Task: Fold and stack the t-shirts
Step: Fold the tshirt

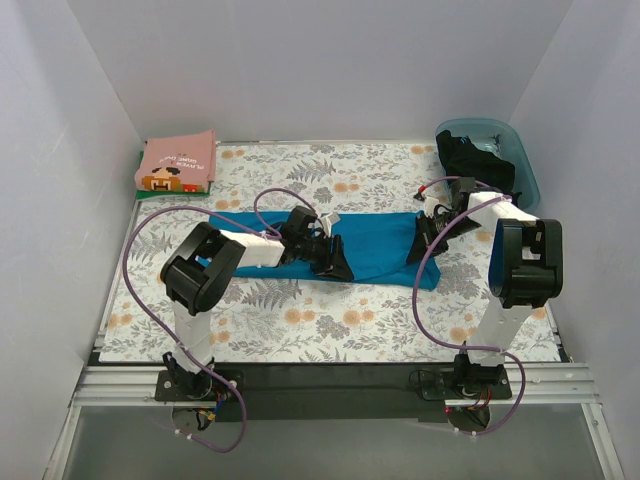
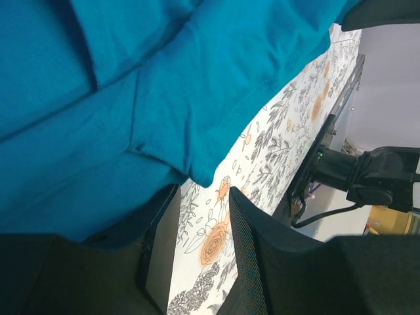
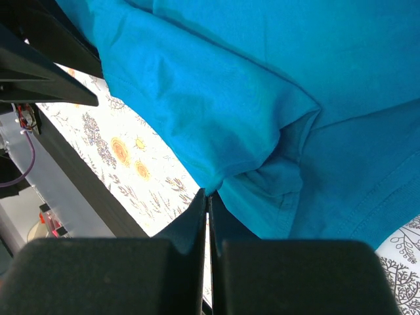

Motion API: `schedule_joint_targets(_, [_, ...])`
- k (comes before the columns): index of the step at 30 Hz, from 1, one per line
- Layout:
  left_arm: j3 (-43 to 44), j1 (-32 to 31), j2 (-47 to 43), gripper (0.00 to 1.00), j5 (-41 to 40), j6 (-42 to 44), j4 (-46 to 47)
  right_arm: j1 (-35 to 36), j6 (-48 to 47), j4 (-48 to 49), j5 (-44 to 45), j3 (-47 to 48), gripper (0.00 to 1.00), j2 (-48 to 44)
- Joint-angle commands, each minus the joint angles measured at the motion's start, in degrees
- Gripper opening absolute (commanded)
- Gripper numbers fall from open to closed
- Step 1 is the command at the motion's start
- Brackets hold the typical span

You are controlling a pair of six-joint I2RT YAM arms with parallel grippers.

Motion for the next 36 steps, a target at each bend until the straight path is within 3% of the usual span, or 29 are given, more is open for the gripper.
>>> schedule_joint_targets(1, [2.4,-0.7,0.4,0.35,-0.5,0.2,-0.7,0.0,-0.6,-0.2,-1.3,0.7,0.01,-1.1])
schedule_joint_targets(8, [3.5,-1.7,1.6,0.34,-0.3,-0.9,0.0,0.0,-0.7,-0.3,-1.8,0.9,0.01,-1.0])
schedule_joint_targets(15, [3.3,-1.7,0.2,0.04,0.4,-1.8,0.7,0.1,-0.3,-0.4,-2.4,3.0,0.01,-0.7])
schedule_joint_targets(18, [3.1,-1.0,-0.4,0.0,1.2,-2.0,0.8,0.1,0.3,-0.7,-2.6,5.4,0.01,0.2])
schedule_joint_targets(26, [2.3,1.7,-2.5,0.0,2.8,-3.0,1.8,0.6,1.7,-1.2,-2.9,11.7,0.01,3.5])
schedule_joint_targets(27, [2.5,1.6,-2.5,0.03,3.2,-2.7,1.5,0.7,1.7,-1.3,-2.8,11.7,0.01,3.6])
schedule_joint_targets(28, [2.5,1.5,-2.6,0.14,1.8,-2.5,1.3,0.9,1.6,-1.3,-2.6,11.3,0.01,3.5])
schedule_joint_targets(29, [2.2,1.4,-3.3,0.3,0.9,-1.2,1.0,1.0,1.5,-1.3,-2.6,10.9,0.01,3.5])
schedule_joint_targets(32, [2.1,-0.1,-5.2,0.34,-2.6,6.6,-0.8,1.1,1.2,-1.3,-2.5,9.2,0.01,3.1])
schedule_joint_targets(36, [-0.9,-1.5,-10.1,0.34,-6.3,25.0,3.2,1.2,1.0,-1.1,-2.6,8.4,0.01,3.1])
